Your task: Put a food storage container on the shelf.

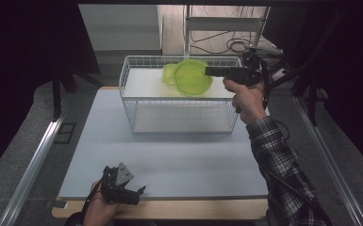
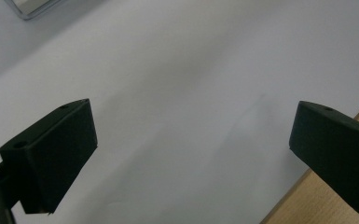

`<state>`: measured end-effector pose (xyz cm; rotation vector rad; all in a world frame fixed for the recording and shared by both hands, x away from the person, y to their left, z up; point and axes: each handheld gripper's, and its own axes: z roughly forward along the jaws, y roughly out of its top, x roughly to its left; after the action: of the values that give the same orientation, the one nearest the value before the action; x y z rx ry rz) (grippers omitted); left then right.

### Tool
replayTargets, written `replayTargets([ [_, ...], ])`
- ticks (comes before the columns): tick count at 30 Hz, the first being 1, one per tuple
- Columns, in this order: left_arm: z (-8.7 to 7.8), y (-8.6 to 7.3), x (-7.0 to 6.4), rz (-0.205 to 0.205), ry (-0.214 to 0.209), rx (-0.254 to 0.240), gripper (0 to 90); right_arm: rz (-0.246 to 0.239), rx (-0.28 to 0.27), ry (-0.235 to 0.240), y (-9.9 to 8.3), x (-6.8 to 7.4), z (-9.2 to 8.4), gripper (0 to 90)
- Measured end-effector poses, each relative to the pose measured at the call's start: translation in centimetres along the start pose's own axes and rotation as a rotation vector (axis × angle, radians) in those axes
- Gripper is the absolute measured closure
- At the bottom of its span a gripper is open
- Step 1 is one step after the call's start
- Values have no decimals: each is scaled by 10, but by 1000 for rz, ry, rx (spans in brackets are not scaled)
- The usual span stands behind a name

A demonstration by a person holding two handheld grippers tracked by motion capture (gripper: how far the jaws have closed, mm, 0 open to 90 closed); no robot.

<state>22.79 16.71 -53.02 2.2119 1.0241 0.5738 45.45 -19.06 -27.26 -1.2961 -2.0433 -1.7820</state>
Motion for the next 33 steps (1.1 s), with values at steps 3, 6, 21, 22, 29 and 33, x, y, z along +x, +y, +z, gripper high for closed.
replayTargets([
  [3,0,0,0,-1,0,-1,5,2,-18,-17,6,0,3,812],
  [6,0,0,0,-1,0,-3,5,6,-29,-32,11,-1,6,811],
  [21,0,-1,0,1,-4,-1,5,31,-69,-112,25,-11,36,811],
  [22,0,0,0,3,-4,-1,5,37,-70,-116,25,-12,37,811],
  [29,0,0,0,6,-6,1,5,41,-83,-146,27,-14,43,797],
  [33,0,0,0,7,-6,2,5,-10,-83,-219,27,-8,46,760],
])
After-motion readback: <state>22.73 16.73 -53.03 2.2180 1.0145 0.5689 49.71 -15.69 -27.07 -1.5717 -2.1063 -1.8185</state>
